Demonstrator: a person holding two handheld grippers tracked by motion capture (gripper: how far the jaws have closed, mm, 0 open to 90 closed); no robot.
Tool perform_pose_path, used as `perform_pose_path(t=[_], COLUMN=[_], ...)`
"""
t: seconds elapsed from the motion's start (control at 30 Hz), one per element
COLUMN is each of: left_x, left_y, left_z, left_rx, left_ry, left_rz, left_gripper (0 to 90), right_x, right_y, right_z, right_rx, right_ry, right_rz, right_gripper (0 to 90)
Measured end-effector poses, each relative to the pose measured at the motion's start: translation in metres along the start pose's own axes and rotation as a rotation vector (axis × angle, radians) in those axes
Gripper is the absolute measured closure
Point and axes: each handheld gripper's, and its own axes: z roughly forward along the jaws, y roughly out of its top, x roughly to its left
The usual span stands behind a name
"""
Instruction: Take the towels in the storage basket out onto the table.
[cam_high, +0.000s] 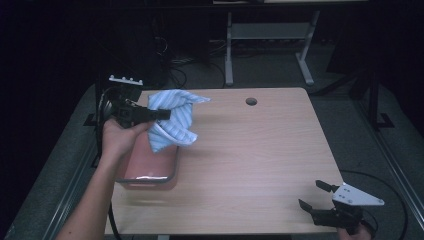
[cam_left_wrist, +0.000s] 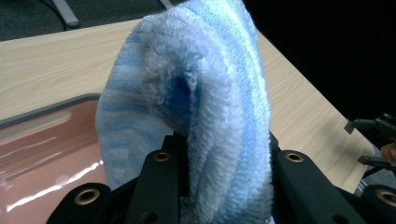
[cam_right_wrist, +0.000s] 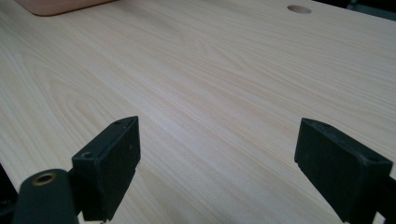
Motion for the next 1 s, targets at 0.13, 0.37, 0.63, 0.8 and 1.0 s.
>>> perform_pose_path(t=[0.13,0.37,0.63,0.8,1.0], left_x=[-0.005,-0.012,-0.022,-0.033,-0.045], left_y=[0.004,0.008,0.014,0.016,0.02], left_z=[0.007,0.019,0.031,0.044,0.062], left_rx=[0.009,0.025,0.033,0.054,0.072], left_ry=[-0.013,-0.042,-0.059,-0.084,-0.108], left_rz=[0.011,0.017,0.035,0.068,0.081], left_gripper=[70.2,70.2,70.2,70.2,70.2], right_x=[0.0,0.0,0.001,0.001,0.002], right_y=[0.0,-0.001,0.001,0.001,0.001], right_z=[0.0,0.0,0.002,0.002,0.0], right_rx=[-0.001,0.0,0.001,0.002,0.002], right_ry=[-0.001,0.001,0.009,0.013,0.009], right_rz=[0.0,-0.005,-0.011,-0.012,-0.01], right_gripper=[13.7,13.7,13.7,13.7,13.7])
